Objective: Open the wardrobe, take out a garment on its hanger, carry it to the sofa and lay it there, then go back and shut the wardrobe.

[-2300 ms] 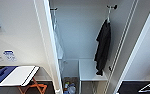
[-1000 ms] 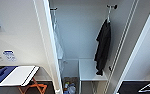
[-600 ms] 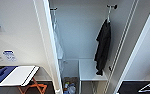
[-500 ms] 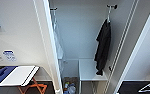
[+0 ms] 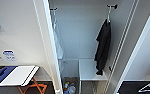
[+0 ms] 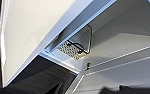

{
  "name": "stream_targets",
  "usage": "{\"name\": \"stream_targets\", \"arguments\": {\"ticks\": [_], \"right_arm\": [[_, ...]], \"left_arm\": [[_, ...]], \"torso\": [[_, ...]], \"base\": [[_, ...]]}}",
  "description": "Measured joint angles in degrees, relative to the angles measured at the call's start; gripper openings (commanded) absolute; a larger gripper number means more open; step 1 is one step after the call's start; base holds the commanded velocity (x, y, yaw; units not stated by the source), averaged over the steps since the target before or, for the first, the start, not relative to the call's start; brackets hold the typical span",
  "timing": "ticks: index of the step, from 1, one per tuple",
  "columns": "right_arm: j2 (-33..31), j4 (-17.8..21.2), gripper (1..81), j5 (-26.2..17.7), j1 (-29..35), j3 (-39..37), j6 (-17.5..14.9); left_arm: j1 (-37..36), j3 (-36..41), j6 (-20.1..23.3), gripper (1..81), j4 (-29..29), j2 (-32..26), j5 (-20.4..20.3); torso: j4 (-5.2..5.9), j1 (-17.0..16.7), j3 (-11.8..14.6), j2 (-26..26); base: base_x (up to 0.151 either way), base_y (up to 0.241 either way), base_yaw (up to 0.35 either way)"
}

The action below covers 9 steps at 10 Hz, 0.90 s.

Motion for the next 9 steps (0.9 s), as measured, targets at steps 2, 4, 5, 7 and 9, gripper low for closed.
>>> {"name": "stream_targets", "arguments": {"ticks": [2, 4, 5, 7, 9], "right_arm": [[0.0, 0.0, 81.1, -0.1, 0.0, 0.0, 0.0], [0.0, 0.0, 81.1, -0.9, 0.4, 0.0, 0.0], [0.0, 0.0, 81.1, -1.0, 0.5, 0.0, 0.0], [0.0, 0.0, 81.1, -1.6, 0.6, 0.0, -0.1], [0.0, -0.3, 81.1, -2.2, 0.7, 0.3, -0.1]], "left_arm": [[-0.8, 0.0, 0.0, 81.1, -0.1, 0.6, 0.0], [-1.0, -0.1, 0.0, 81.1, -1.2, 0.6, -1.8], [-0.9, -0.5, 0.1, 81.1, -3.6, 1.2, -5.4], [-1.1, -2.2, 0.4, 81.1, -8.7, 3.3, -10.4], [-0.7, -8.0, 2.3, 81.1, -11.9, 3.8, -10.7]], "torso": [[0.00, 0.0, 0.0, 0.0], [0.00, 0.0, 0.0, 0.0], [0.00, 0.0, 0.0, 0.0], [0.00, 0.0, 0.0, 0.0], [0.00, 0.0, 0.0, 0.0]], "base": [[0.000, 0.000, 0.000], [0.000, 0.000, 0.000], [0.000, 0.000, 0.000], [0.000, 0.000, 0.000], [0.000, 0.000, 0.000]]}}
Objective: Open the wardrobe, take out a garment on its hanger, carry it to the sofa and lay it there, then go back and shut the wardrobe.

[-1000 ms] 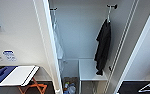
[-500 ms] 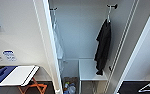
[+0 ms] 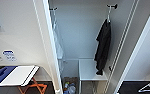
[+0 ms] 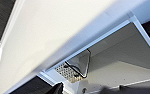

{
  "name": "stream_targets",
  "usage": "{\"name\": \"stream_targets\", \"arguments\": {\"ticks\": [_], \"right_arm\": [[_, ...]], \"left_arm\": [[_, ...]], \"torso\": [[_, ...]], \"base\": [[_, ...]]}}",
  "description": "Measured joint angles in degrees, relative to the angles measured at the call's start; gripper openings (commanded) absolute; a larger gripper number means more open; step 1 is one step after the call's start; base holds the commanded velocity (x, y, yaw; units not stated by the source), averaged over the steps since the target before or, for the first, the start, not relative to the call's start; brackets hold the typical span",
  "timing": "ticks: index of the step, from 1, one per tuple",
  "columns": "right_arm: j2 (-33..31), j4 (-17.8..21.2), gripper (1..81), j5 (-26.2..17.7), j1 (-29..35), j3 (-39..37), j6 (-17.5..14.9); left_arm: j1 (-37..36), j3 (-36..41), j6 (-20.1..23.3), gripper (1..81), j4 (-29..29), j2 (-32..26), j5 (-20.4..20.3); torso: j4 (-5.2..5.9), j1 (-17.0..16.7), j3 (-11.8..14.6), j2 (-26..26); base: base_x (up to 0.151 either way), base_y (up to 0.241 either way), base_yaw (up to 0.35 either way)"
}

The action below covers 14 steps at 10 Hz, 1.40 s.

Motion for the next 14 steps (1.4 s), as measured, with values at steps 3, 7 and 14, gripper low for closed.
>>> {"name": "stream_targets", "arguments": {"ticks": [3, 7, 14], "right_arm": [[0.2, -0.3, 81.1, -1.7, 0.8, 2.0, -0.1], [0.3, -0.6, 81.1, -2.3, 1.2, 2.5, -0.1], [1.4, -2.0, 81.1, -2.3, 1.4, 2.5, -0.1]], "left_arm": [[-1.1, -5.0, 13.8, 81.1, -13.6, -0.2, -1.5], [-0.6, -1.6, 23.5, 81.1, -32.6, 0.5, -8.9], [6.8, -1.3, 22.7, 81.1, -44.3, -1.9, -11.9]], "torso": [[0.00, 0.0, 0.0, 0.0], [0.00, 0.0, 0.0, 0.0], [0.00, 0.0, 0.0, 0.0]], "base": [[0.000, 0.000, 0.000], [0.000, 0.000, 0.000], [0.000, 0.000, 0.000]]}}
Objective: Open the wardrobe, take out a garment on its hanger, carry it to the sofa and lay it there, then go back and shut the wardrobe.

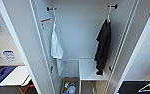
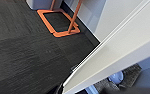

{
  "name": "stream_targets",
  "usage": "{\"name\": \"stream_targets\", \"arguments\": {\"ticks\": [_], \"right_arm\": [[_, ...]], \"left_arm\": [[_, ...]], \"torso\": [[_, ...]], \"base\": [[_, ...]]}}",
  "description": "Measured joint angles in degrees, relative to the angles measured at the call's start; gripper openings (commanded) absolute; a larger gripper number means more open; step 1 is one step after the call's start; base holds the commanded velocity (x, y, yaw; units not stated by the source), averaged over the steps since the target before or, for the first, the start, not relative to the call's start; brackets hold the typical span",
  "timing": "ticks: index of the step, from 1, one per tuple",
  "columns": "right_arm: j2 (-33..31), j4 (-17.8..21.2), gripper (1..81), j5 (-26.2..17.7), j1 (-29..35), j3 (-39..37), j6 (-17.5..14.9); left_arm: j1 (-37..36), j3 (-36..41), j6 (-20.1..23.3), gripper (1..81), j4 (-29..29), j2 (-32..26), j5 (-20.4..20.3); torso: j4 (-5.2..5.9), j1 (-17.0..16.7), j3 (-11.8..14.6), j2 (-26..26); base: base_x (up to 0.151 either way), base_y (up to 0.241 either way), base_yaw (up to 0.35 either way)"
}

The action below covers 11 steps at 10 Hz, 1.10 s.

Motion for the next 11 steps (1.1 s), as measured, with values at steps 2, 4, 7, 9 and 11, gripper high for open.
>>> {"name": "stream_targets", "arguments": {"ticks": [2, 4, 7, 9, 11], "right_arm": [[0.2, -0.4, 81.1, 0.0, 0.1, 0.0, 0.0], [0.1, -0.4, 81.1, 0.0, 0.1, 0.0, 0.0], [0.1, -1.0, 81.1, 0.0, 0.1, -0.5, 0.0], [0.1, -2.1, 81.1, 0.0, 0.1, -1.3, 0.0], [0.2, -4.4, 81.1, -0.4, 0.3, -2.3, 0.0]], "left_arm": [[1.7, 0.9, 0.0, 81.1, 0.4, -0.9, 1.1], [2.3, 2.3, 0.3, 81.1, 7.6, -2.4, 10.2], [4.2, 4.2, 0.4, 81.1, 22.6, -5.9, 26.9], [4.5, 8.7, 0.4, 81.1, 32.1, -8.7, 31.5], [7.3, 13.6, 0.4, 81.1, 44.6, -9.9, 36.0]], "torso": [[0.00, 0.0, 0.0, 0.0], [0.00, 0.0, 0.0, 0.0], [0.00, 0.0, 0.0, 0.0], [0.00, 0.0, 0.0, 0.0], [0.00, 0.0, 0.0, 0.0]], "base": [[0.000, 0.000, 0.000], [0.000, 0.000, 0.000], [0.000, 0.000, 0.000], [0.000, 0.000, 0.000], [0.000, 0.000, 0.000]]}}
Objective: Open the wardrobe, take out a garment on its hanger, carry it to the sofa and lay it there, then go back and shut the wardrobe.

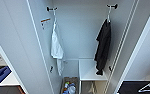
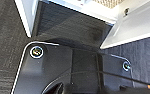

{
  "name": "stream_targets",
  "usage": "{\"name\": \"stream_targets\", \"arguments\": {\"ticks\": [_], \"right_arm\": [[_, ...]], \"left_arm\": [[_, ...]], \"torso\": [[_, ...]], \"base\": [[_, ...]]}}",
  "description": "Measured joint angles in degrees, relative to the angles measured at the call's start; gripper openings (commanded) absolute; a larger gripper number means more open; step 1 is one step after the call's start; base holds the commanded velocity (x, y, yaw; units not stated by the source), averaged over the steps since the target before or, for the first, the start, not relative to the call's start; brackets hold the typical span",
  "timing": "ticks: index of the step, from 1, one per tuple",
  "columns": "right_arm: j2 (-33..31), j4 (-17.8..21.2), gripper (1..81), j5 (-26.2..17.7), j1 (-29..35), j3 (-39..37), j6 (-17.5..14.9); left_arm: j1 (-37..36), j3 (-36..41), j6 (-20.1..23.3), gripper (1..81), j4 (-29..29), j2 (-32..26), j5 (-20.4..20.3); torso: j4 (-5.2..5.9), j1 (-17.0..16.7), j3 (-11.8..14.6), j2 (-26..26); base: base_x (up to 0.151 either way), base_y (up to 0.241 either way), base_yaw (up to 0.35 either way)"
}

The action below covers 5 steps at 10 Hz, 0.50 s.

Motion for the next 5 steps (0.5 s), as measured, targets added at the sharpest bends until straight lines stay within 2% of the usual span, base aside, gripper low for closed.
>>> {"name": "stream_targets", "arguments": {"ticks": [2, 3, 5], "right_arm": [[0.1, -5.2, 81.1, -0.6, 1.4, -0.4, 0.0], [0.2, -9.0, 81.1, -1.0, 2.0, -0.5, -0.1], [0.5, -20.8, 81.1, -3.1, 2.3, -0.6, -1.9]], "left_arm": [[4.7, 1.0, 0.0, 81.1, 6.3, -1.4, 2.2], [5.9, 0.9, 0.0, 81.1, 8.5, -2.4, 3.0], [5.9, 0.5, 0.1, 81.1, 11.2, -1.9, 3.0]], "torso": [[0.00, 0.0, 0.0, 0.0], [0.00, 0.0, 0.0, 0.0], [0.00, 0.0, 0.0, 0.0]], "base": [[0.000, 0.000, 0.000], [0.000, 0.000, 0.000], [0.000, 0.000, 0.000]]}}
